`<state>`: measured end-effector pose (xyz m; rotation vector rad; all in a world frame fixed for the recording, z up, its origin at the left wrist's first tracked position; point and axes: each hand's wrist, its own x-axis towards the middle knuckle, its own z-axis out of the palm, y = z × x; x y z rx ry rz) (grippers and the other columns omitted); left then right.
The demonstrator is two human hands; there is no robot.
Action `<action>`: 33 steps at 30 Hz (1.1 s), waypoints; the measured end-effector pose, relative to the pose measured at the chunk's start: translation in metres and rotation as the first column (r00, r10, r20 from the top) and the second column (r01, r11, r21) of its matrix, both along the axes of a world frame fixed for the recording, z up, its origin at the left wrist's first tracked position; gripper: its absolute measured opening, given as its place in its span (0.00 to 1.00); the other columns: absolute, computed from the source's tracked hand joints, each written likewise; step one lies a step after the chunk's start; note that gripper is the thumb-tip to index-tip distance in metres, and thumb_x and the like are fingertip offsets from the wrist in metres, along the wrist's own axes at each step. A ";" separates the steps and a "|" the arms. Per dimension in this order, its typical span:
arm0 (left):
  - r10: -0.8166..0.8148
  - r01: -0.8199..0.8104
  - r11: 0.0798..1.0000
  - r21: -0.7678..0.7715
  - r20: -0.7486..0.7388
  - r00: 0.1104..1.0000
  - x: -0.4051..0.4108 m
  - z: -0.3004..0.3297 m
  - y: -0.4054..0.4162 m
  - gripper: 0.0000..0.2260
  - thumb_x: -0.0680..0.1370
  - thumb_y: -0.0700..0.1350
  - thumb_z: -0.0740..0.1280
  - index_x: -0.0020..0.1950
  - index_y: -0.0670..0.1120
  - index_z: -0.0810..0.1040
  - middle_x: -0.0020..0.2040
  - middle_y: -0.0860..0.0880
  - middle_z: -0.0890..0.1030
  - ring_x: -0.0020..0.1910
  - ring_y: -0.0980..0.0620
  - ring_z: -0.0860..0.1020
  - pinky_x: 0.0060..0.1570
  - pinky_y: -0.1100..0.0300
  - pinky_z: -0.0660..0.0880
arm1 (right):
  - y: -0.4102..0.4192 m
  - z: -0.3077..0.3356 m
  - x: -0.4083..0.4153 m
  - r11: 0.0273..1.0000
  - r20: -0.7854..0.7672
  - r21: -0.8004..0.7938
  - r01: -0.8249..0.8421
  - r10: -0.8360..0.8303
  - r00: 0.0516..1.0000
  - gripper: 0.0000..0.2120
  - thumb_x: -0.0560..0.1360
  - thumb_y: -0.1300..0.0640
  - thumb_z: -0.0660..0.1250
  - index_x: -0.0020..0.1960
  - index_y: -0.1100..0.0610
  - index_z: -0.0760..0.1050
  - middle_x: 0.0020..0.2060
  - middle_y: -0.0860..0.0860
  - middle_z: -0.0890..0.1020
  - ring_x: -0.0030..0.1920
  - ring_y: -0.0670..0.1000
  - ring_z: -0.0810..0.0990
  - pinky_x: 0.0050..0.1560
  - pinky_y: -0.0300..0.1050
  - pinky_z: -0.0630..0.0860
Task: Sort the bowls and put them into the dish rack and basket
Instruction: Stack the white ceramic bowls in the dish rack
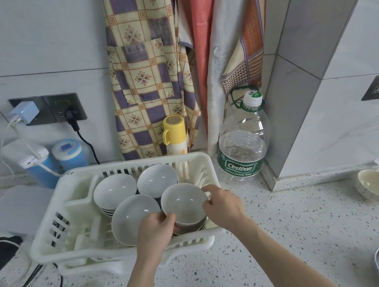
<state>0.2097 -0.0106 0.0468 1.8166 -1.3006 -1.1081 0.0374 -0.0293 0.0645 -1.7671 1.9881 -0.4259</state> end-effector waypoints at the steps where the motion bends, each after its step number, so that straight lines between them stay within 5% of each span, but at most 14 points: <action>1: -0.009 0.009 1.000 -0.012 0.023 1.000 -0.001 0.000 0.000 0.14 0.75 0.44 0.64 0.34 0.39 0.82 0.31 0.50 0.85 0.22 0.59 0.73 0.29 0.62 0.68 | 0.001 -0.002 0.000 1.000 -0.009 -0.012 0.012 -0.012 1.000 0.24 0.74 0.61 0.57 0.68 0.48 0.71 0.42 0.51 0.84 0.42 0.54 0.79 0.39 0.42 0.70; 7: 0.002 0.034 0.982 -0.187 0.187 0.982 -0.007 -0.001 0.007 0.09 0.77 0.46 0.68 0.38 0.45 0.81 0.31 0.50 0.83 0.32 0.53 0.80 0.36 0.54 0.77 | 0.001 -0.007 0.001 0.997 -0.062 -0.055 0.048 -0.051 0.997 0.24 0.75 0.63 0.55 0.70 0.50 0.69 0.47 0.54 0.84 0.45 0.55 0.80 0.39 0.43 0.67; 10: 0.027 0.026 0.970 -0.240 0.216 0.976 -0.009 0.000 0.012 0.06 0.77 0.47 0.70 0.51 0.46 0.80 0.32 0.52 0.81 0.33 0.55 0.79 0.32 0.60 0.73 | 0.000 -0.007 0.002 0.997 -0.085 -0.061 0.041 -0.046 0.995 0.23 0.75 0.63 0.55 0.68 0.50 0.70 0.46 0.54 0.84 0.46 0.56 0.81 0.39 0.43 0.67; 13: 0.022 0.027 0.974 -0.227 0.209 0.978 -0.009 0.000 0.015 0.17 0.76 0.46 0.71 0.64 0.48 0.76 0.31 0.51 0.80 0.34 0.54 0.79 0.35 0.59 0.71 | 0.002 -0.008 0.003 0.997 -0.121 -0.075 0.018 -0.027 0.992 0.22 0.74 0.63 0.55 0.67 0.50 0.71 0.45 0.54 0.84 0.45 0.57 0.81 0.39 0.43 0.67; 20: -0.020 0.072 0.979 -0.191 0.262 0.965 -0.007 -0.001 0.015 0.06 0.76 0.43 0.69 0.52 0.48 0.81 0.28 0.50 0.77 0.32 0.49 0.78 0.31 0.58 0.70 | 0.001 -0.010 0.004 0.997 -0.211 -0.068 -0.032 0.017 0.977 0.21 0.75 0.62 0.55 0.67 0.52 0.71 0.45 0.53 0.84 0.41 0.55 0.79 0.38 0.43 0.66; 28: -0.008 0.087 0.972 -0.218 0.340 0.941 -0.005 -0.002 0.017 0.08 0.75 0.43 0.70 0.53 0.44 0.80 0.26 0.50 0.77 0.28 0.52 0.75 0.29 0.60 0.68 | 0.000 -0.009 0.006 0.996 -0.323 -0.033 -0.079 0.064 0.944 0.19 0.76 0.60 0.56 0.66 0.54 0.70 0.42 0.52 0.82 0.36 0.54 0.73 0.28 0.40 0.58; 31: -0.007 0.089 0.973 -0.211 0.358 0.934 -0.003 0.000 0.018 0.03 0.74 0.44 0.71 0.44 0.46 0.79 0.24 0.52 0.73 0.26 0.54 0.73 0.27 0.62 0.65 | 0.002 -0.010 0.009 0.996 -0.367 -0.040 -0.079 0.059 0.928 0.18 0.75 0.60 0.56 0.64 0.53 0.70 0.36 0.50 0.76 0.34 0.54 0.73 0.27 0.39 0.56; 33: -0.009 0.083 0.980 -0.181 0.379 0.925 -0.001 0.000 0.017 0.09 0.73 0.45 0.72 0.36 0.47 0.75 0.23 0.54 0.69 0.23 0.56 0.68 0.25 0.63 0.60 | 0.004 -0.011 0.010 0.995 -0.386 -0.038 -0.089 0.068 0.920 0.16 0.76 0.60 0.56 0.63 0.54 0.70 0.33 0.49 0.73 0.34 0.54 0.73 0.27 0.39 0.57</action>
